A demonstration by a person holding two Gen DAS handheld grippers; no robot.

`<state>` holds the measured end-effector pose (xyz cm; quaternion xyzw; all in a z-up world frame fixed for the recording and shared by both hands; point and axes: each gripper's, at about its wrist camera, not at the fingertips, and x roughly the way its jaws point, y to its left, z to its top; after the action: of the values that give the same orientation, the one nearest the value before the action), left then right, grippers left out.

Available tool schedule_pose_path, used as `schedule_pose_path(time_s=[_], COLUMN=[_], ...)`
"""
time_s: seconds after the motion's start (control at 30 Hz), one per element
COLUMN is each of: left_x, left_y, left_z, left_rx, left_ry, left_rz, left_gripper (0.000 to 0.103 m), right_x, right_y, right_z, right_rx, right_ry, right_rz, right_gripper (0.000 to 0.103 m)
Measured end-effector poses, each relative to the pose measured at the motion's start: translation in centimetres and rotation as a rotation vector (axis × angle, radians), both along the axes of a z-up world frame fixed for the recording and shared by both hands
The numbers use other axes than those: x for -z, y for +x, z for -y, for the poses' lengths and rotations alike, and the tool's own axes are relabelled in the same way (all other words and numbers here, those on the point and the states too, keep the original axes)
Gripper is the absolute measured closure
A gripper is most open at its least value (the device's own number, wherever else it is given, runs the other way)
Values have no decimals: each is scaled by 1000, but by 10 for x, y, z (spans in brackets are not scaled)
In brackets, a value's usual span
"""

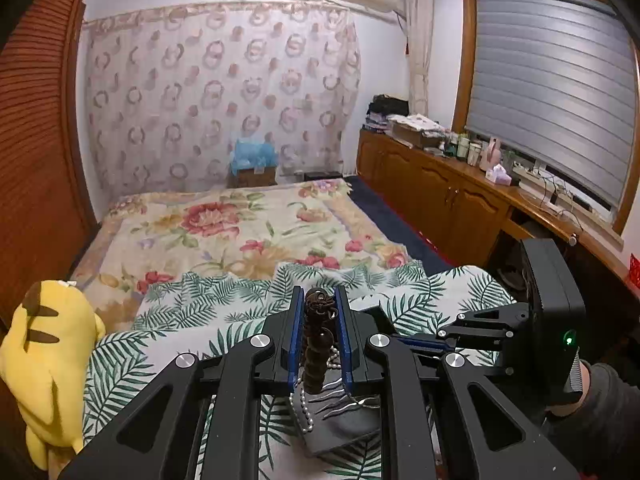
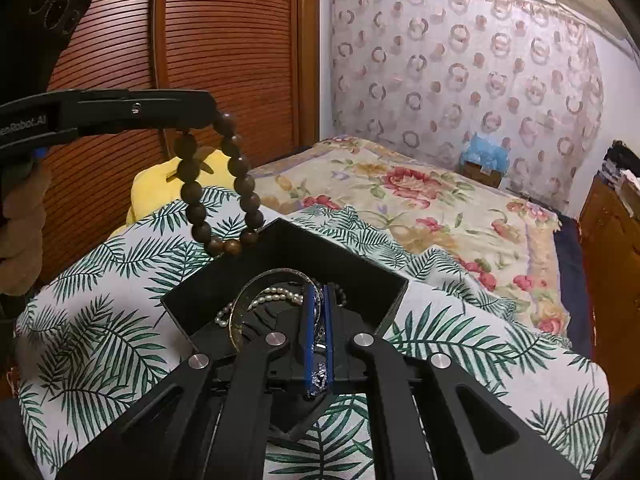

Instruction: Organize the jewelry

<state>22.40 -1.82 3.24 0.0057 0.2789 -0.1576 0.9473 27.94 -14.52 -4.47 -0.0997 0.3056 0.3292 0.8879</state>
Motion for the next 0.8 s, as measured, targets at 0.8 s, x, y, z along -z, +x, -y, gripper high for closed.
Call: schedule_pose_path(time_s=[0.8], left_x=[28], left_y=[13], left_z=[12], left_rx=[48], left_ry=[10], left_rz=[-85], left_gripper=[89], right_x=[-8], right_y=[3], right_z=[14], right_rx=[26], right_ry=[46], right_rz=[-8], right_gripper=[97])
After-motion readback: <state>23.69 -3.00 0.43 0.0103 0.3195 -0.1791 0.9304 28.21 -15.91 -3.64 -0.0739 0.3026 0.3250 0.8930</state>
